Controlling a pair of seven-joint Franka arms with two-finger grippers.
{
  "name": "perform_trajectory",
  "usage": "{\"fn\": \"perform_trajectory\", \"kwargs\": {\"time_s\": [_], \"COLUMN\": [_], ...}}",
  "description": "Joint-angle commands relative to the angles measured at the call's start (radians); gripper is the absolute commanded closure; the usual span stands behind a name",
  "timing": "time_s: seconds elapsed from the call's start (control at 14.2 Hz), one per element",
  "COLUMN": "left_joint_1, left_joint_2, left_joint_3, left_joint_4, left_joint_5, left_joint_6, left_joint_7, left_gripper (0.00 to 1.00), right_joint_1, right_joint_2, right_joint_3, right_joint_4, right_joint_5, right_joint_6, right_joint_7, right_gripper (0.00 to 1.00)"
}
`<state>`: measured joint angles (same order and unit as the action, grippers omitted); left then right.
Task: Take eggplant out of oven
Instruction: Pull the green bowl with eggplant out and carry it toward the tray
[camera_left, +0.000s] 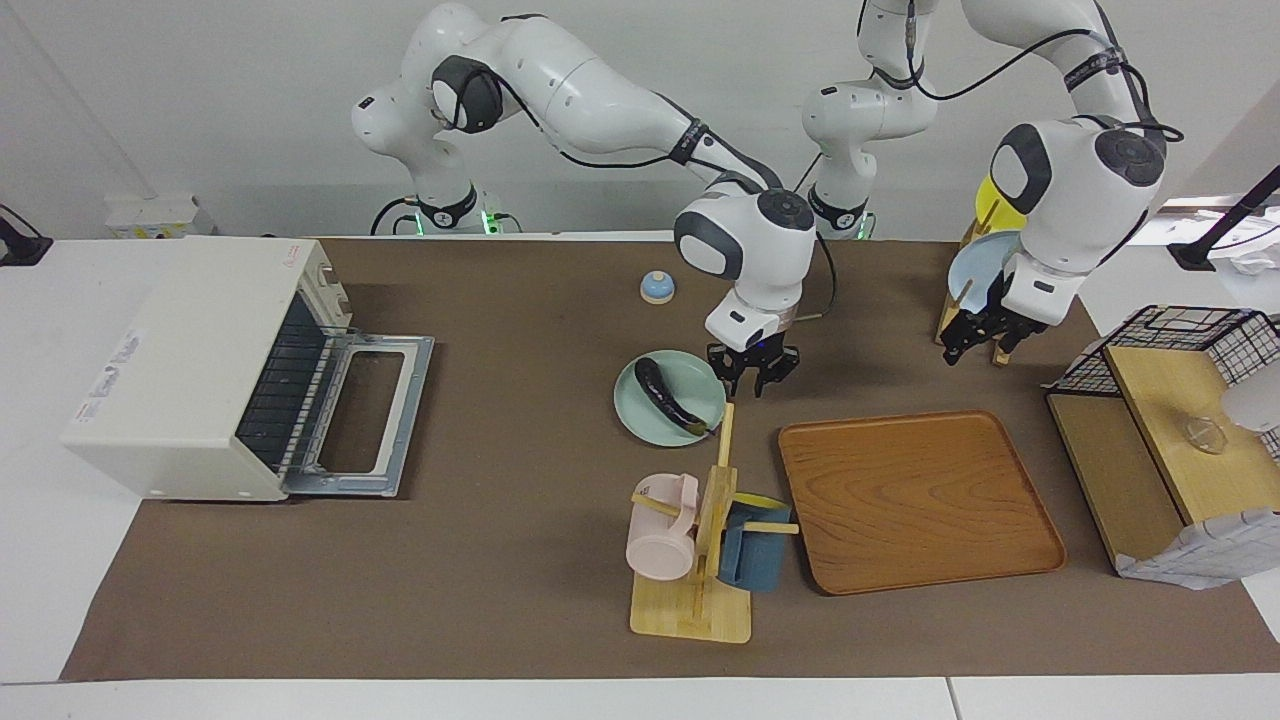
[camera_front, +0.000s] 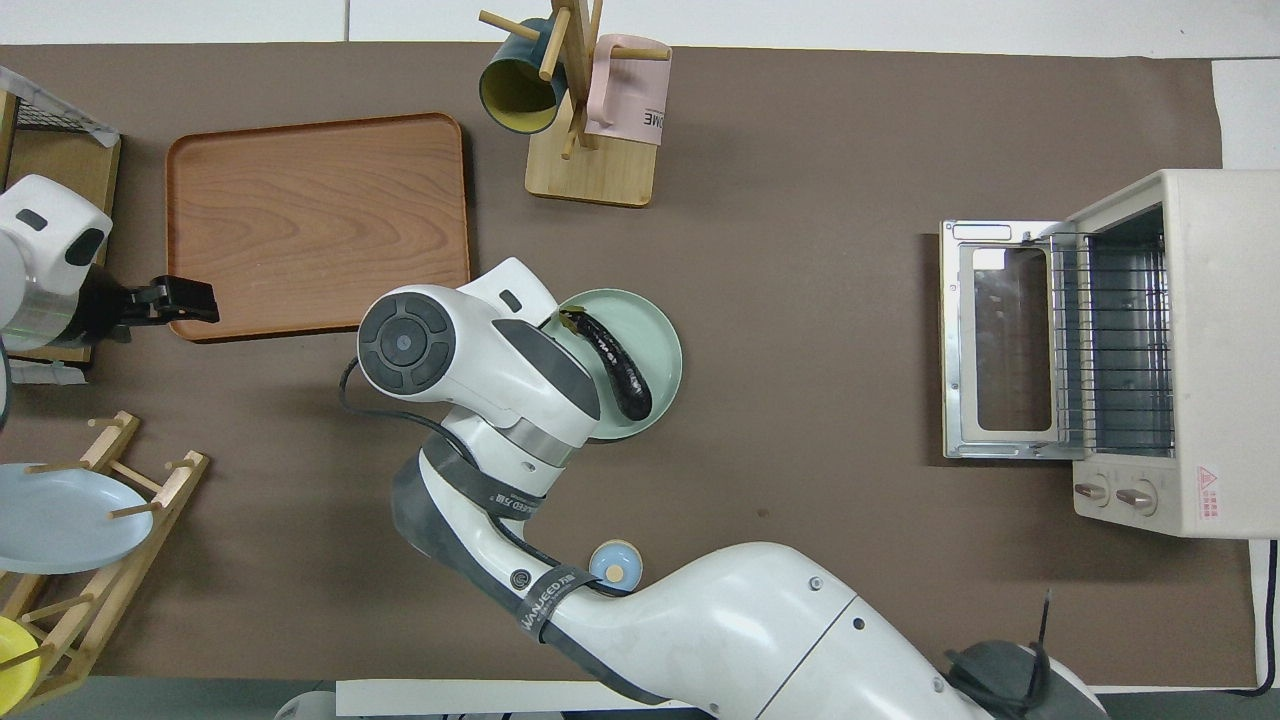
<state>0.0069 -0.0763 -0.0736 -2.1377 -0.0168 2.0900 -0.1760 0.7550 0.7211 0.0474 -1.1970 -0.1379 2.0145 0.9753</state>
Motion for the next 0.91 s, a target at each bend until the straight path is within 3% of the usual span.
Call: {"fn": "perform_trajectory", "kwargs": {"time_s": [0.0,0.07,0.21,0.35,0.56,0.7,0.84], "left_joint_1": [-0.152,-0.226,-0.383,-0.526,-0.662,-0.7,-0.731], "left_joint_2": [0.015,0.045,0.117,0.192,0.347,0.423,0.454], "left_joint_3": [0.005,0.005,0.006,0.006,0.006,0.008,0.008], "left_joint_4": [-0.06,-0.059,-0.044,0.022,0.193,0.266,0.266], "left_joint_5": [0.012,0.012,0.012,0.012,0.015,0.015,0.017], "left_joint_6": [0.085,0.132,0.209,0.246,0.239,0.234,0.237], "left_joint_7": [-0.199,-0.3,-0.541,-0.798,-1.075,-1.134,-1.134], "left_gripper": [0.0,0.0,0.0,0.0,0.0,0.01,0.18], "right_joint_1": [-0.167,-0.225,-0.339,-0.423,-0.514,-0.574,-0.637], "right_joint_2": [-0.138,-0.205,-0.342,-0.416,-0.5,-0.52,-0.513], "right_joint_3": [0.017,0.017,0.017,0.017,0.015,0.014,0.014], "right_joint_4": [-0.039,-0.114,-0.328,-0.494,-0.772,-0.87,-0.885], "right_joint_5": [0.017,0.017,0.017,0.017,0.008,-0.017,-0.081], "right_joint_6": [-0.167,-0.224,-0.214,-0.188,0.013,0.101,0.107], "right_joint_7": [-0.196,-0.33,-0.473,-0.555,-0.662,-0.729,-0.805], "right_gripper": [0.52,0.53,0.62,0.73,0.86,0.91,0.92]}}
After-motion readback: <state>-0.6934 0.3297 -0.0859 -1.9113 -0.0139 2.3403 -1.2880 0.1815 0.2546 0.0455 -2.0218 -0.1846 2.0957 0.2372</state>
